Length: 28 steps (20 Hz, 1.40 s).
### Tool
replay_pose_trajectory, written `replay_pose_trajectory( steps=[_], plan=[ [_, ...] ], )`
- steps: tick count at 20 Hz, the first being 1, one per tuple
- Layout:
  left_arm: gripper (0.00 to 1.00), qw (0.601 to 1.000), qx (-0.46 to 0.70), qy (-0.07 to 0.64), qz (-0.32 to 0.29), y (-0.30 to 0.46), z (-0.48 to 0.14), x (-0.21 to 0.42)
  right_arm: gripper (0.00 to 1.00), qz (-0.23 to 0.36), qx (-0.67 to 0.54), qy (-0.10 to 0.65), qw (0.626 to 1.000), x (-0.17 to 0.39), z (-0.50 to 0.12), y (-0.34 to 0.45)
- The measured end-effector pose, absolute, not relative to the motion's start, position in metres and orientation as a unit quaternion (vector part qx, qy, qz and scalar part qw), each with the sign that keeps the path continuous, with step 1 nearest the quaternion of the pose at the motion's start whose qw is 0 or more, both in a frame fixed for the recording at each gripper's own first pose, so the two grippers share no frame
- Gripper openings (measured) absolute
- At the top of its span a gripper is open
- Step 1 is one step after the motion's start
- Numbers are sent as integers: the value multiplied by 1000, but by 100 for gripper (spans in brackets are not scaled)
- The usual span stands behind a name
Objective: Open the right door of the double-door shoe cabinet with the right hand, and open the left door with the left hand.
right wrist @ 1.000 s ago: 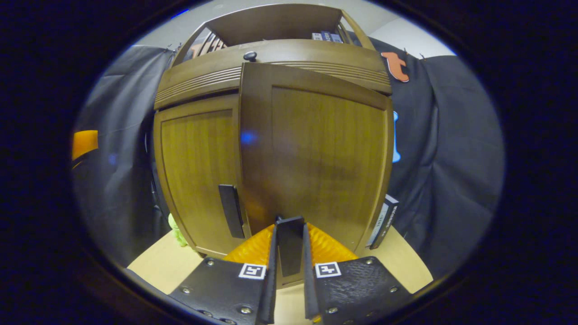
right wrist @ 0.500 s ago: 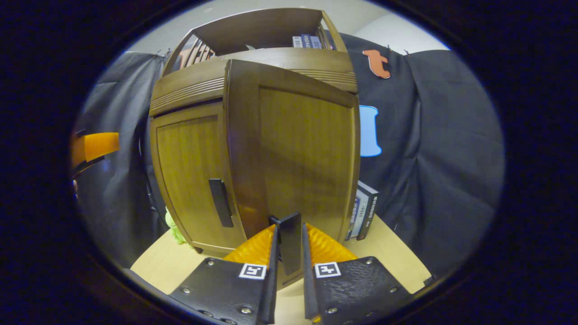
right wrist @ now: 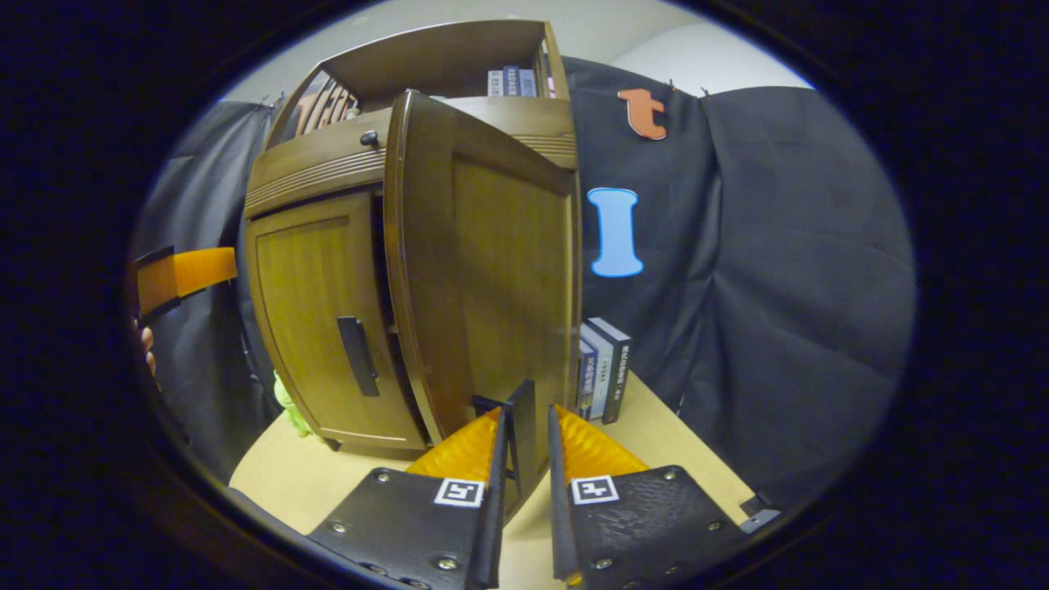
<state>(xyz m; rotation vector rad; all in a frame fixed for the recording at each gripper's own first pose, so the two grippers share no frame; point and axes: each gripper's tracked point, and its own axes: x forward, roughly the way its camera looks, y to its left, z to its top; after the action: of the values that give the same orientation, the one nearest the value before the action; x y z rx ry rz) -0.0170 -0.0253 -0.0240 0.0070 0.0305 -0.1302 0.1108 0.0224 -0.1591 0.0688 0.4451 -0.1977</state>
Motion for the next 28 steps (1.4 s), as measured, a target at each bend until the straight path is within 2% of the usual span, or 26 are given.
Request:
replay_pose_trajectory(
  steps=[6,7,8,17,18,25,27,28],
  plan=[
    [97,996,1,26,-85,-48,-32,-14,25,-130,43,221,966,108,-158,14],
    [97,996,0,27,-88,-52,-33,-13,17,-140,41,220,964,108,-159,10],
    [98,995,0,28,-91,-56,-33,-12,17,-148,43,220,963,108,-158,6],
    [97,994,13,40,-102,-74,-51,5,17,-224,39,207,952,106,-157,-25],
    [95,994,14,42,-101,-75,-53,8,17,-225,44,203,952,107,-156,-26],
    [98,993,20,66,-91,-72,-79,45,17,-240,50,187,951,112,-151,-32],
    [95,993,19,74,-88,-69,-88,56,17,-249,44,183,950,112,-150,-37],
    [98,993,18,80,-87,-68,-93,62,17,-253,42,183,949,112,-149,-39]
  ],
)
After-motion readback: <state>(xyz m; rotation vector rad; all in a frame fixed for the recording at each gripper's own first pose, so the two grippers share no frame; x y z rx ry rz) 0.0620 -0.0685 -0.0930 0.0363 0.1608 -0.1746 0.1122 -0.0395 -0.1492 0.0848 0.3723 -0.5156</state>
